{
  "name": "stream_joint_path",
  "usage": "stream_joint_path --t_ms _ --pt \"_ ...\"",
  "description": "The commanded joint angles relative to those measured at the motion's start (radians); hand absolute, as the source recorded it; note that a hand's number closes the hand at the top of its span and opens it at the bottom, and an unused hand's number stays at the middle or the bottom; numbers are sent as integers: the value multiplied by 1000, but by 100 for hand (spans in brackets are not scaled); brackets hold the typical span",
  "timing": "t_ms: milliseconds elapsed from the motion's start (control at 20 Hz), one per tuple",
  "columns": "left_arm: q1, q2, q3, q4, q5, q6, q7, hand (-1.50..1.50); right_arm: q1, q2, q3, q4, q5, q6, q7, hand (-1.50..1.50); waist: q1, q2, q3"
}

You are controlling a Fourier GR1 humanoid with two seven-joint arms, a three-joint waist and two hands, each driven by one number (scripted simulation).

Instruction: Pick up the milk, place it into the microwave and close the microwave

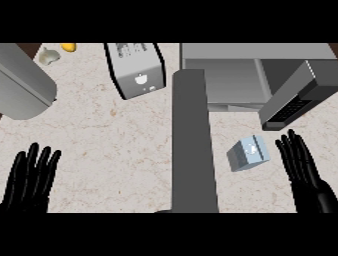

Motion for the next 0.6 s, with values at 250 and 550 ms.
stream_joint_path --t_ms 250,550 --pt "65 13 10 35 7 -42 -76 -150 -92 32 -71 295 43 -99 -181 -150 1 1 0" --pt "52 11 19 32 14 -50 -74 -150 -233 -5 -156 499 31 -123 -214 -150 1 1 0"
